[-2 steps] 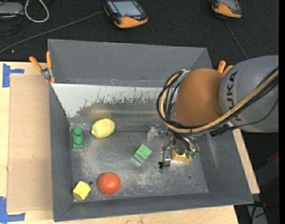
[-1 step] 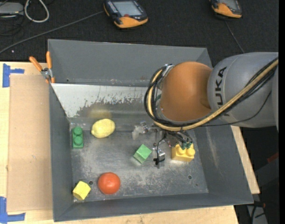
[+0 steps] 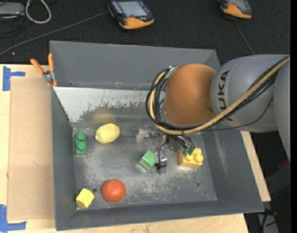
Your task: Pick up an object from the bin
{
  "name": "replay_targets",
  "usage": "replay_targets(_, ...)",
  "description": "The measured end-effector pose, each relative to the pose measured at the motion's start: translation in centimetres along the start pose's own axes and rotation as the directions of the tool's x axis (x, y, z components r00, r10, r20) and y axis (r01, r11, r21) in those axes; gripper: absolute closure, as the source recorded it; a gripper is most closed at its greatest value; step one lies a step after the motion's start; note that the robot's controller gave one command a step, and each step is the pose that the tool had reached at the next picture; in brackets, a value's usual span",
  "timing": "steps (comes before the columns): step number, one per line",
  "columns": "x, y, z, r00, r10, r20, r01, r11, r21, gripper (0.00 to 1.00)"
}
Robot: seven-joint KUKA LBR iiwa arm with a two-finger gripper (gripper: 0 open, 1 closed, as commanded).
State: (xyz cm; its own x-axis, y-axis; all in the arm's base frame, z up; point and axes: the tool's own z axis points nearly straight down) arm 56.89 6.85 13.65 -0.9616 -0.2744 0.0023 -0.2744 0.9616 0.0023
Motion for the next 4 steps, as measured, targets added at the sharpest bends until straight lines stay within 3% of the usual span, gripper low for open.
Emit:
replay_targets(1,-1.1,-1.7,5.8,0.970,-0.241,0.007,0.241,0.970,0.002,0.00)
replay_targets(2,-0.2,-2.7,6.6,0.998,-0.056,0.009,0.056,0.998,0.000,1.00)
replay_targets(4,-0.1,-2.7,6.0,0.998,-0.055,0.007,0.055,0.998,0.000,1.00)
